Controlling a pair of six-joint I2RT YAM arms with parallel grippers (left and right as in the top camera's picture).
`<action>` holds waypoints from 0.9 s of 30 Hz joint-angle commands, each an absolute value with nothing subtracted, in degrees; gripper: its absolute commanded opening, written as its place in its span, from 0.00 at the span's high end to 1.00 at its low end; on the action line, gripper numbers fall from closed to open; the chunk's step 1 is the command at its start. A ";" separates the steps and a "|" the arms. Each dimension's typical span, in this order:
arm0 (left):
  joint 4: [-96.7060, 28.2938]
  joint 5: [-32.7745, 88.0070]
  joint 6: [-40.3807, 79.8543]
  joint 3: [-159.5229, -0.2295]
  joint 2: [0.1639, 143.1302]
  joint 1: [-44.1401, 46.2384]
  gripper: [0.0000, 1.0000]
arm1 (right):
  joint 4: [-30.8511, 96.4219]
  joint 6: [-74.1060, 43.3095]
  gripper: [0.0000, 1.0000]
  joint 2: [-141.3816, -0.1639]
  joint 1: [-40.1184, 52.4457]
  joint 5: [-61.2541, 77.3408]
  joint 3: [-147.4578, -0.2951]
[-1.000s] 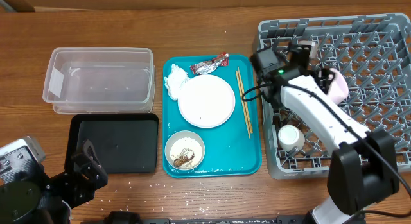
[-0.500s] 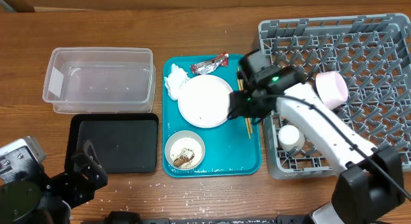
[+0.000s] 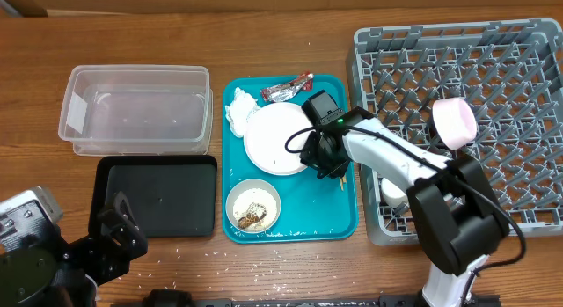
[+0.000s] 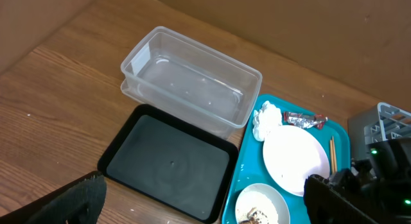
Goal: Sort waste into correct bins and load items into the dishwasher
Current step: 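Move the right gripper to the white plate and grasp its rim, then lift the white plate into the dish rack with the right gripper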
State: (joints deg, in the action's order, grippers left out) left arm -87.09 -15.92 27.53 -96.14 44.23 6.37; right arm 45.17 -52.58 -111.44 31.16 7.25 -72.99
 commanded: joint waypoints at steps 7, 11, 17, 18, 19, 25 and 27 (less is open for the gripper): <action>-87.00 -16.88 28.51 -96.01 43.70 6.35 0.00 | 42.06 -57.67 0.93 -113.47 29.50 6.55 -72.82; -87.00 -16.88 28.51 -96.01 43.70 6.35 0.00 | 43.13 -55.07 0.96 -112.12 28.34 6.44 -74.78; -87.00 -16.88 28.51 -96.01 43.70 6.35 0.00 | 45.41 -43.72 0.96 -102.19 28.01 5.69 -77.58; -87.00 -16.91 28.51 -96.01 43.70 6.35 0.00 | 46.46 -41.19 0.96 -98.04 27.99 2.50 -77.67; -87.00 -16.91 28.51 -96.01 43.70 6.35 0.00 | 47.24 -39.86 0.96 -95.13 27.99 -0.91 -77.67; -87.00 -16.88 28.51 -96.01 43.70 6.35 0.00 | 49.98 -29.71 0.96 -78.89 27.99 -33.95 -77.65; -87.00 -16.88 28.51 -96.01 43.70 6.35 0.00 | 51.59 -29.74 0.96 -76.60 27.99 -48.56 -77.65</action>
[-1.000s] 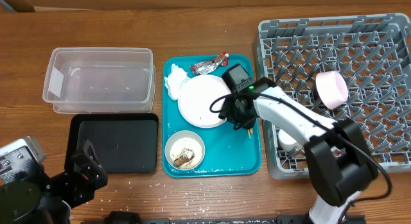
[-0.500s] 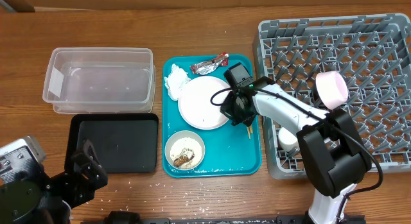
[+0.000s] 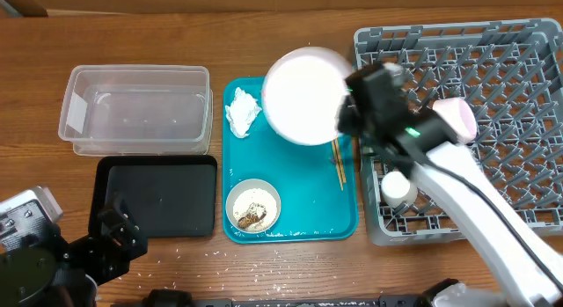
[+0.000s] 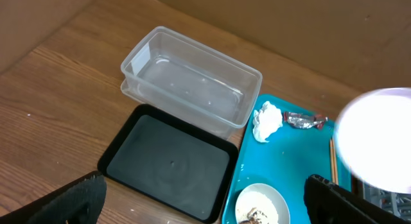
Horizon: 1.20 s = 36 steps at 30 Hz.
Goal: Sort waste into correct bins and load items into the dishwasher
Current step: 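Lift the white plate into the dish rack with the right gripper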
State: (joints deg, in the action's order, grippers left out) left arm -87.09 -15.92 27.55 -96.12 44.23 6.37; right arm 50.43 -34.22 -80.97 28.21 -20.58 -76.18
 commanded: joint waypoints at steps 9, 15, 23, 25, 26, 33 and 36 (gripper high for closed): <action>-87.00 -16.88 28.51 -96.01 43.70 6.35 0.00 | 54.57 -29.74 0.96 -79.02 20.58 -71.29 -75.72; -87.00 -16.88 28.51 -96.01 43.70 6.35 0.00 | 54.33 -29.76 0.96 -86.52 15.99 -70.24 -74.59; -87.00 -16.88 28.51 -96.01 43.70 6.35 0.00 | 52.31 -29.76 0.96 -94.32 16.05 -69.38 -74.59; -87.00 -16.88 28.51 -96.01 43.70 6.35 0.00 | 51.88 -29.76 0.96 -94.83 16.05 -69.14 -74.59; -87.00 -16.88 28.51 -96.01 43.70 6.35 0.00 | 51.48 -29.71 0.91 -94.85 16.05 -69.17 -74.59; -87.00 -16.91 28.51 -96.01 43.70 6.35 0.00 | 51.53 -29.50 0.69 -94.50 17.19 -69.58 -74.74; -87.00 -16.91 28.51 -96.01 43.70 6.35 0.00 | 51.40 -29.52 0.69 -94.50 17.91 -70.50 -74.74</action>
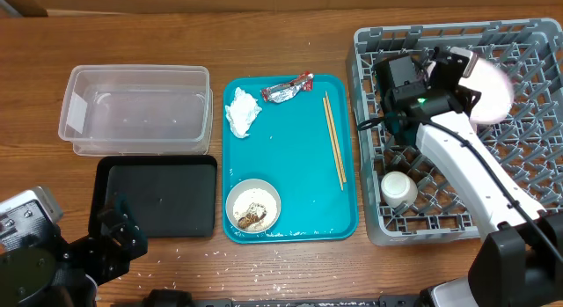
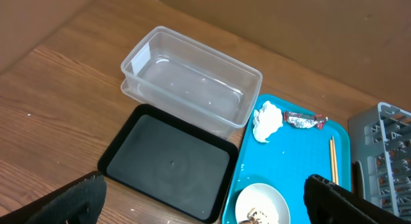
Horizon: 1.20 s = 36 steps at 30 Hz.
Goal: Sort waste into correct bins and load items into the dishwasher
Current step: 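Lift the white plate into the dish rack with the right gripper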
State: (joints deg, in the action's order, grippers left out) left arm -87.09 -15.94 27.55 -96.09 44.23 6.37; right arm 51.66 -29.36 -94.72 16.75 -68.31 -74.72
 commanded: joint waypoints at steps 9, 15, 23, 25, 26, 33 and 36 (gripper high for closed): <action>-87.00 -16.91 28.51 -96.01 43.70 6.35 0.00 | 51.57 -29.54 0.70 -90.83 19.79 -61.65 -76.27; -87.00 -16.91 28.51 -96.01 43.70 6.35 0.00 | 52.64 -29.52 0.69 -84.36 11.25 -37.50 -80.79; -87.00 -16.88 28.51 -96.01 43.70 6.35 0.00 | 58.57 -30.39 0.60 -84.36 -19.09 13.82 -83.64; -87.00 -16.88 28.51 -96.01 43.70 6.35 0.00 | 61.17 -30.37 0.60 -87.07 -25.69 21.58 -83.64; -87.00 -16.88 28.51 -96.01 43.70 6.35 0.00 | 62.52 -29.85 0.60 -88.55 -28.16 24.51 -83.64; -87.00 -16.88 28.51 -96.01 43.70 6.35 0.00 | 67.44 -25.43 0.52 -97.21 -32.03 30.63 -83.64; -87.00 -16.88 28.51 -96.01 43.70 6.35 0.00 | 66.65 -25.45 0.43 -99.90 -31.18 31.22 -83.64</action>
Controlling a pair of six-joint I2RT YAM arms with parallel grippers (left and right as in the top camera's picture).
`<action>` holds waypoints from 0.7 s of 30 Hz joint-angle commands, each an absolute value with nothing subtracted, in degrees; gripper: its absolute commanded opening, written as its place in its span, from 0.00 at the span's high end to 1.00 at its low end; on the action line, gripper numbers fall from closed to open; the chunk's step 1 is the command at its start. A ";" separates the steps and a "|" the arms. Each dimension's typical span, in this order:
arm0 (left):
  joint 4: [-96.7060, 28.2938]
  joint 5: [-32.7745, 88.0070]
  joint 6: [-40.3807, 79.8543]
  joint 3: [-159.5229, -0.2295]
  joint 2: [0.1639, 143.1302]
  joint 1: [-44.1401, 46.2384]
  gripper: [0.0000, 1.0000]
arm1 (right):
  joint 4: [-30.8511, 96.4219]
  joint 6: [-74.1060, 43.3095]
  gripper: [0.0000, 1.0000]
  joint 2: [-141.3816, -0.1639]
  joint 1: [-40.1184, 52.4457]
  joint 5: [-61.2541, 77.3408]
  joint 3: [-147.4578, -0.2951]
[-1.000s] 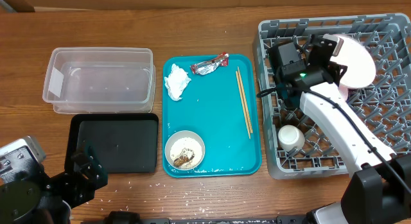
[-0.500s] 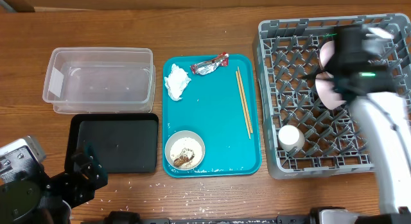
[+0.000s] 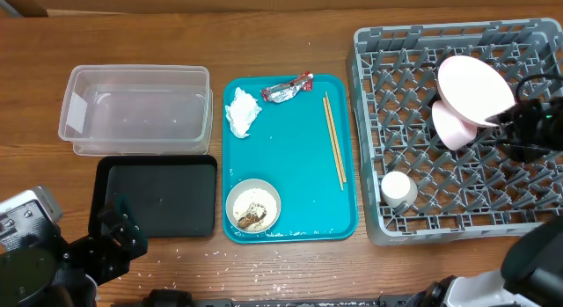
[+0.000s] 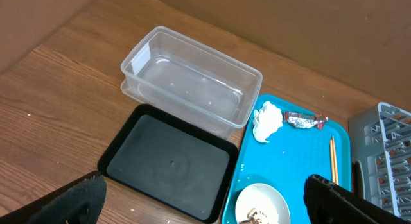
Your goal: Sort waste into correct bins and load items into the dishwasher
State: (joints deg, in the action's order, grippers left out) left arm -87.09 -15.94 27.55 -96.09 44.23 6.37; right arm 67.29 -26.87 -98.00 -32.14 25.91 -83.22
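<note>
A white plate (image 3: 475, 89) stands tilted in the grey dish rack (image 3: 400, 43), leaning over a pink bowl (image 3: 450, 129). My right gripper (image 3: 519, 122) is at the plate's right edge; its jaws are too dark to read. A white cup (image 3: 398, 189) sits in the rack's near-left corner. The teal tray (image 3: 290, 157) holds a crumpled tissue (image 3: 242, 112), a foil wrapper (image 3: 288, 89), chopsticks (image 3: 332, 140) and a bowl of food scraps (image 3: 252, 206). My left gripper (image 4: 205, 208) hangs open over the table's near-left part, holding nothing.
A clear plastic bin (image 3: 136, 109) stands at the back left, also seen as the clear bin (image 4: 192, 79) from the left wrist. A black tray (image 3: 157, 195) lies in front of it, next to the teal tray. White crumbs dot the table's front edge.
The right arm has moved from the rack's left half to its right edge. The plate now stands a little further left, tilted over the pink bowl. The left arm has not moved.
The right gripper was at the white plate's edge on the teal tray. Then it held the plate up above the tray's back. Then plate and gripper were over the rack beside the pink bowl. Now the plate rests in the rack.
</note>
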 commanded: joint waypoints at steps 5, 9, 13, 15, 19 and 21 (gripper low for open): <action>-87.00 -16.88 28.51 -96.01 43.70 6.35 0.00 | 64.66 -25.50 0.35 -101.43 -30.83 31.20 -83.64; -87.00 -16.88 28.51 -96.01 43.70 6.35 0.00 | 62.76 -27.64 0.35 -101.56 -30.83 30.72 -83.64; -87.00 -16.91 28.51 -96.01 43.70 6.35 0.00 | 61.12 -30.02 0.38 -102.78 -30.81 30.20 -83.59; -87.00 -16.88 28.51 -96.01 43.70 6.35 0.00 | 60.88 -31.77 0.48 -103.55 -30.81 29.43 -83.59; -87.00 -16.88 28.51 -96.01 43.70 6.35 0.00 | 60.75 -33.30 0.60 -103.88 -30.81 29.65 -83.59; -87.00 -16.91 28.51 -96.01 43.70 6.35 0.00 | 60.93 -33.30 0.61 -103.88 -30.94 29.65 -83.59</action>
State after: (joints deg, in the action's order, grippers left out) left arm -87.09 -15.94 27.55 -96.09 44.23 6.37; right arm 61.08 -31.79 -103.79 -30.94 29.69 -83.22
